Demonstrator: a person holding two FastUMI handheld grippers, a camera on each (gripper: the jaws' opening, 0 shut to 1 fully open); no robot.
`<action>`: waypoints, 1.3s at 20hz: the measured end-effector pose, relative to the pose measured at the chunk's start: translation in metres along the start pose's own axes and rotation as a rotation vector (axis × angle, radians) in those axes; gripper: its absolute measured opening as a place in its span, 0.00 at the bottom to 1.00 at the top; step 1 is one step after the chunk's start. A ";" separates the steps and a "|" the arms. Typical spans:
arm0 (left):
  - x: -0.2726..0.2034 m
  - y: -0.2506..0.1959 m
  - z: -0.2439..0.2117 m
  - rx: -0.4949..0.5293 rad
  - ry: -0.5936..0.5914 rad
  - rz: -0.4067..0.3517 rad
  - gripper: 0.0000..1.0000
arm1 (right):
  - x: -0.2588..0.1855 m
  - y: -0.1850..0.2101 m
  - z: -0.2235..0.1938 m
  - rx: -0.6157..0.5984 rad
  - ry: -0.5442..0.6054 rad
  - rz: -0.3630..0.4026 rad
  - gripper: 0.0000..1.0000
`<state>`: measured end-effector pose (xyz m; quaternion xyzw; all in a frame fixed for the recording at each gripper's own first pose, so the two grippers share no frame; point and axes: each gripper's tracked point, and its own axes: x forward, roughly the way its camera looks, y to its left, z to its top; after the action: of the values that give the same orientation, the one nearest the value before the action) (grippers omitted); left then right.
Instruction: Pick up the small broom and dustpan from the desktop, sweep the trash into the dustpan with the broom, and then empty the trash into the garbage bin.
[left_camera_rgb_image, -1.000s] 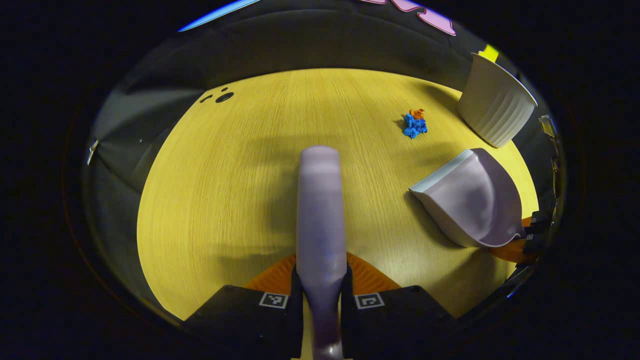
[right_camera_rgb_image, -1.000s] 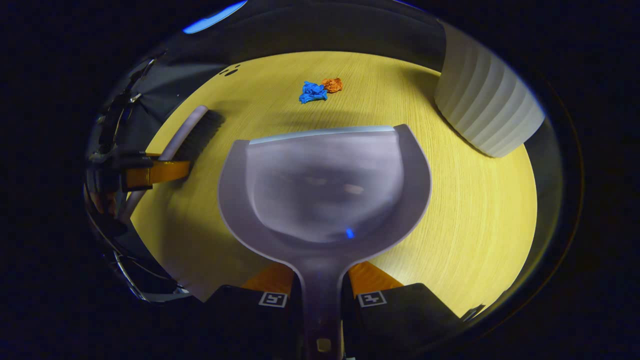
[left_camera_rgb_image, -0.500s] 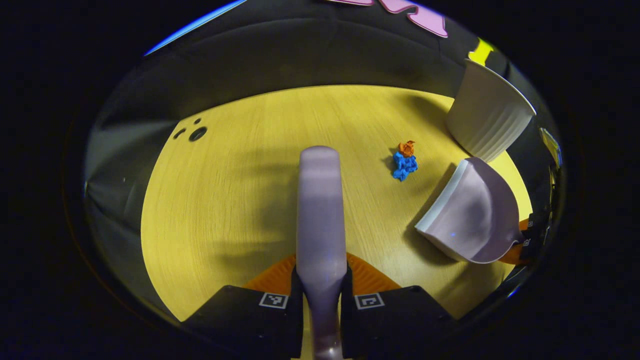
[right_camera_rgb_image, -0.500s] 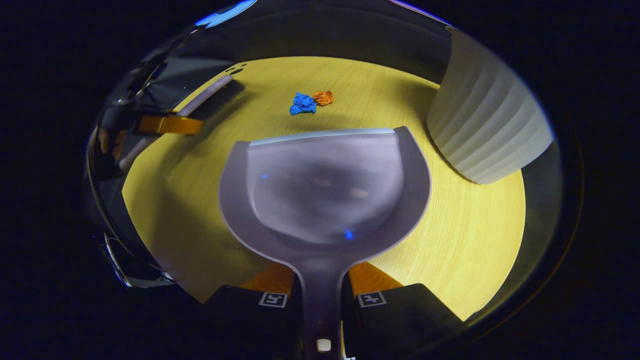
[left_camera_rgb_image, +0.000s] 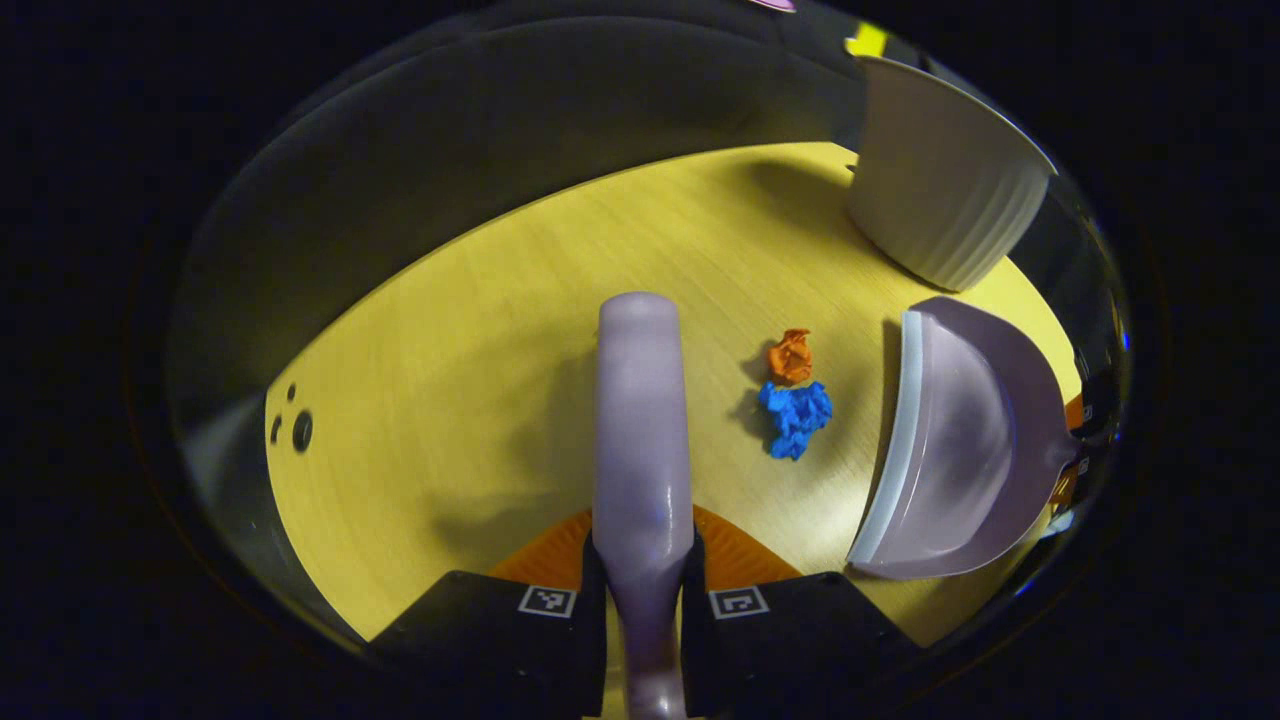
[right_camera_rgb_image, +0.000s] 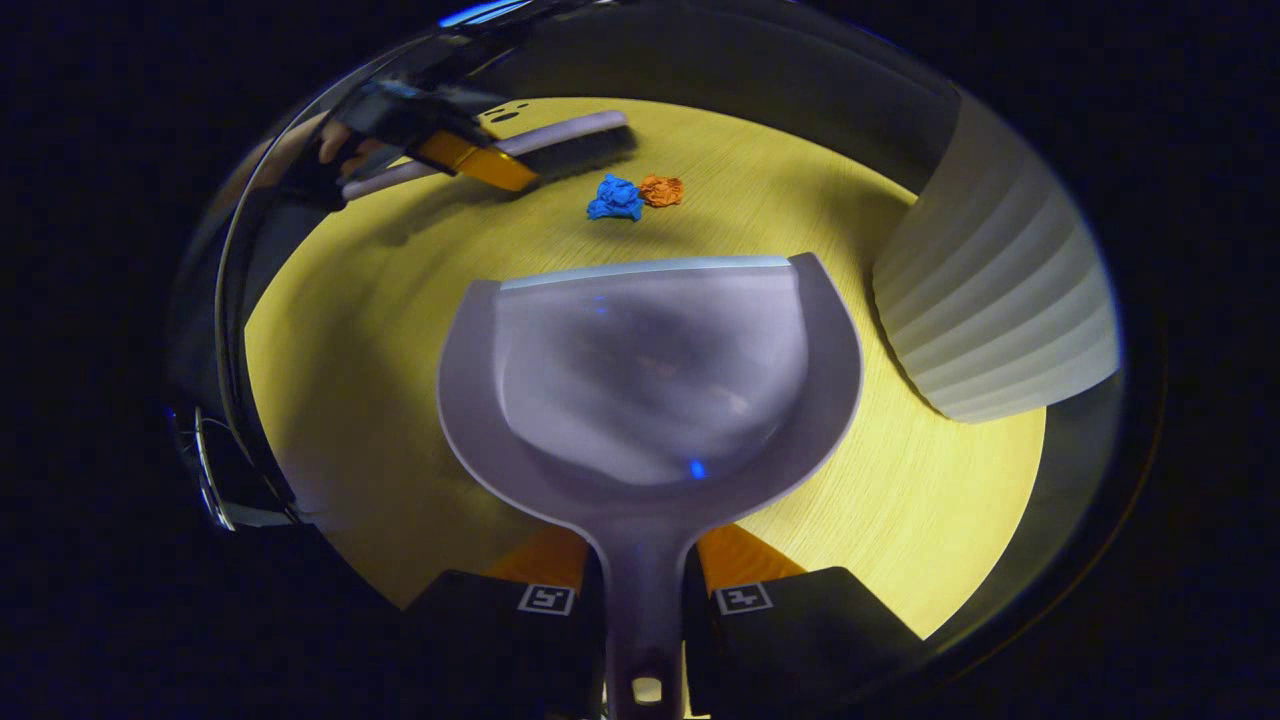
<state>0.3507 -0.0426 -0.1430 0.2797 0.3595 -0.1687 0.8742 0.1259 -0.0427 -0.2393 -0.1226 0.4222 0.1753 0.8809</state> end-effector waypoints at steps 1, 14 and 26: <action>0.005 -0.005 0.005 0.044 0.011 -0.015 0.34 | 0.001 0.000 0.001 -0.004 0.001 0.006 0.36; -0.001 -0.101 0.013 0.262 0.127 -0.342 0.34 | 0.004 -0.004 0.000 -0.051 -0.022 0.021 0.36; -0.061 -0.175 -0.017 0.007 0.078 -0.488 0.34 | 0.013 -0.012 0.001 -0.061 -0.089 -0.047 0.39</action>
<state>0.2131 -0.1641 -0.1738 0.1936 0.4492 -0.3651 0.7921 0.1388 -0.0505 -0.2485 -0.1515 0.3742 0.1728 0.8984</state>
